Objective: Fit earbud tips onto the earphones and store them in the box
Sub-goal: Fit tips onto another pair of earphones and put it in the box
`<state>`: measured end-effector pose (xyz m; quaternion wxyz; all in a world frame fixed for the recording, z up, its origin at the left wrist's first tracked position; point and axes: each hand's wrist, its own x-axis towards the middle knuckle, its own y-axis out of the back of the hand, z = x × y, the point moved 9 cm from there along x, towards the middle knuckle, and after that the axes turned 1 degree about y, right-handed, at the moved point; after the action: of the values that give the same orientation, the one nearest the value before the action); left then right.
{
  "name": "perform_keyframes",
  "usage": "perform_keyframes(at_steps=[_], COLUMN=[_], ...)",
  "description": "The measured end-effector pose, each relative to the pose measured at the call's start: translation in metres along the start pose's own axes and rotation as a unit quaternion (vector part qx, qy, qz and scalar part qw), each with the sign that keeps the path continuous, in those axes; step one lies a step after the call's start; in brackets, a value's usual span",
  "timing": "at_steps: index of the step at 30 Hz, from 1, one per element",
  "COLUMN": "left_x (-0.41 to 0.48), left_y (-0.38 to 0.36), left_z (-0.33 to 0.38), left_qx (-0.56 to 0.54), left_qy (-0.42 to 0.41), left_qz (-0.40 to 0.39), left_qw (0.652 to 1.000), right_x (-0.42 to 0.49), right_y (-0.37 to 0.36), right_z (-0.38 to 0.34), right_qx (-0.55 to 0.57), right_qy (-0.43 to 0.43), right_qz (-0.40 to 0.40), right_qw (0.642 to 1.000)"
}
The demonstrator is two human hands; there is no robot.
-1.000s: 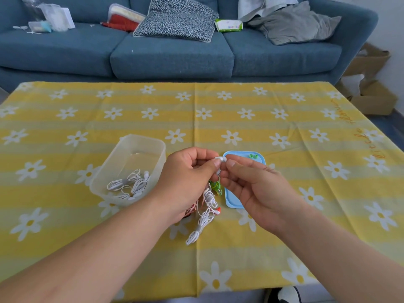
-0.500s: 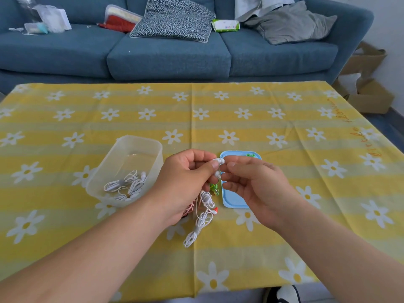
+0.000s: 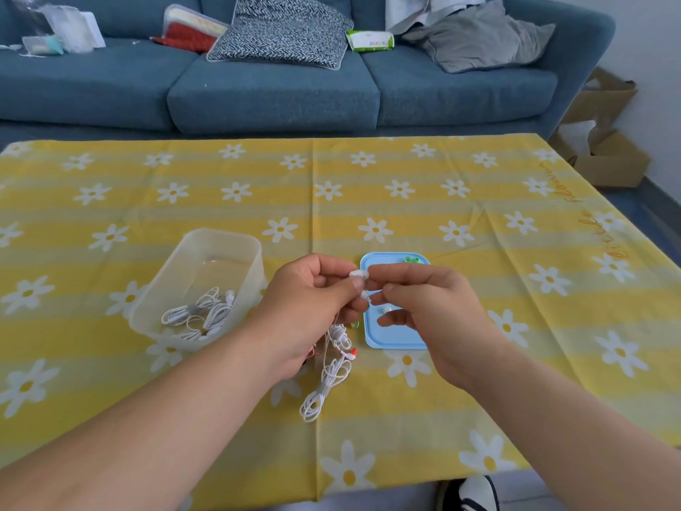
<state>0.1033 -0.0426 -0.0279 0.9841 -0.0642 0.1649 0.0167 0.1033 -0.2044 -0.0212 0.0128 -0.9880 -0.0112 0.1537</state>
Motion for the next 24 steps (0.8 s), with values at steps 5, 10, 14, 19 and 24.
perform_keyframes(at_steps=[5,10,14,19,24], left_x=[0.0,0.0,0.0,0.0,-0.002], left_y=[-0.003,0.0,0.0,0.003,0.009], left_z=[0.0,0.0,-0.002,-0.005,-0.007], left_qx=[-0.014,-0.012,-0.013,-0.027,-0.036], left_qy=[0.008,0.011,0.019,0.034,0.04], left_qz=[-0.002,0.009,0.009,0.008,0.006], left_qw=[1.0,1.0,1.0,0.999,0.999], right_x=[-0.001,-0.002,0.003,0.019,0.034], right_y=[-0.001,-0.006,-0.001,0.031,0.015], right_z=[0.001,0.008,0.003,-0.009,0.023], right_qx=[0.049,0.097,0.022,-0.256,-0.472], right_qy=[-0.021,-0.068,-0.039,0.031,0.031], right_qz=[-0.008,-0.026,-0.011,0.087,0.015], right_qw=[0.999,0.993,0.999,0.962,0.881])
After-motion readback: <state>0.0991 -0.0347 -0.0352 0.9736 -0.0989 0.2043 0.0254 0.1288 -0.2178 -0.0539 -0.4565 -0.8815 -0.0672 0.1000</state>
